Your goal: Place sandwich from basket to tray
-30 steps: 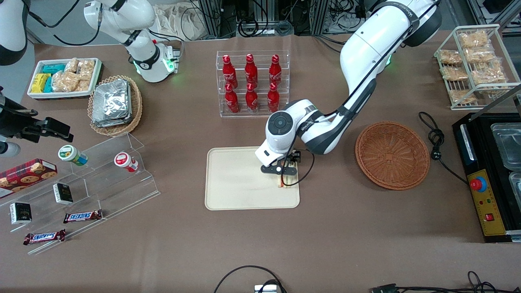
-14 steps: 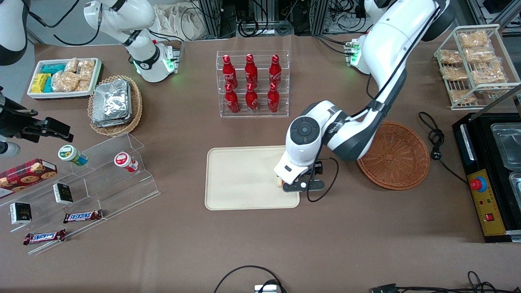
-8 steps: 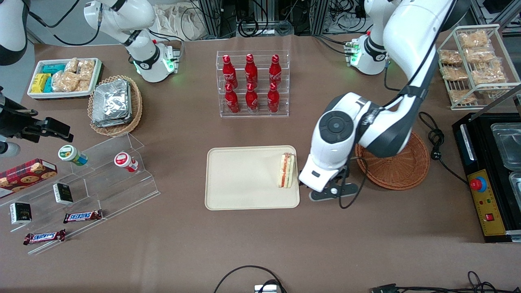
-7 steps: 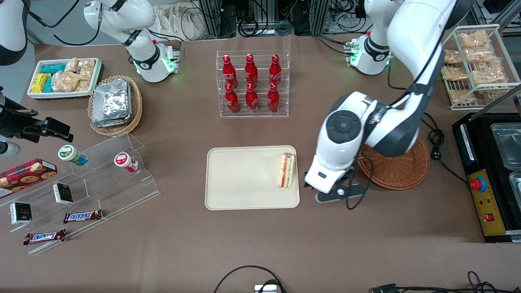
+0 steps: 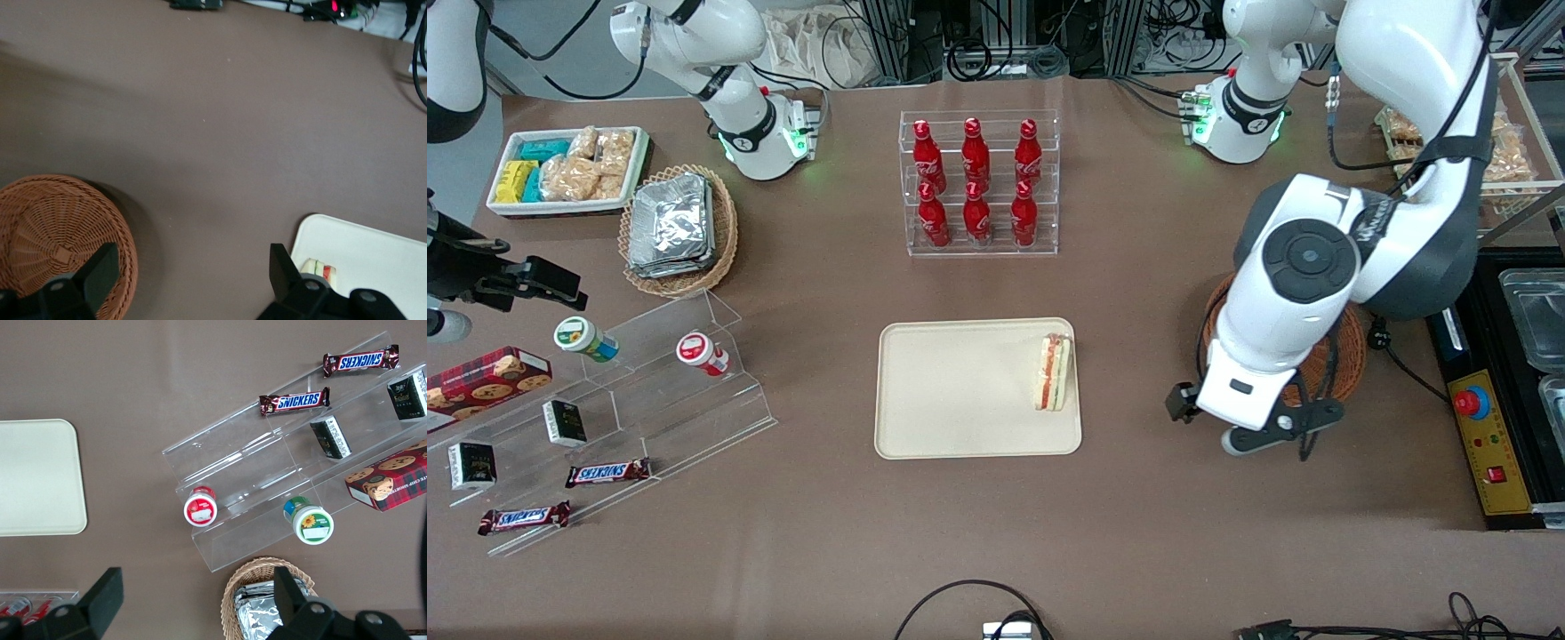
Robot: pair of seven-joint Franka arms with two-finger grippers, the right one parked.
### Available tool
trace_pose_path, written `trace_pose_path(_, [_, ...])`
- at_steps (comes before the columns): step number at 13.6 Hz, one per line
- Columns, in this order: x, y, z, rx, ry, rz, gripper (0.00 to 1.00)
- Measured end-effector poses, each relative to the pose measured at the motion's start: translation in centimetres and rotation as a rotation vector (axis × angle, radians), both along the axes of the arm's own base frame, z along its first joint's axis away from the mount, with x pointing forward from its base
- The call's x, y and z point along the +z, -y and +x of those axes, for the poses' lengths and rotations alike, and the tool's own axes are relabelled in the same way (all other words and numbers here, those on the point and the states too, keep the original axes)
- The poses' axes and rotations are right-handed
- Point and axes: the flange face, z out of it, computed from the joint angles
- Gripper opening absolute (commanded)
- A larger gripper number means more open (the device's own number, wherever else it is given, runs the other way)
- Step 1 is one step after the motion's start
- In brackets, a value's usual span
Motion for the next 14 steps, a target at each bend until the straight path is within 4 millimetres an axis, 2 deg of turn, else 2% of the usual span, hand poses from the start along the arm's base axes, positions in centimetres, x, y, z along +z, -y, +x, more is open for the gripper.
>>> trace_pose_path(7, [4.5, -7.0, 0.5, 0.011, 0.012, -0.044, 1.0])
trace_pose_path(12, [6.8, -10.7, -0.2, -0.029, -0.004, -0.044, 1.0])
trace_pose_path(14, [7.9, -13.5, -0.9, -0.065, -0.011, -0.059, 1.0])
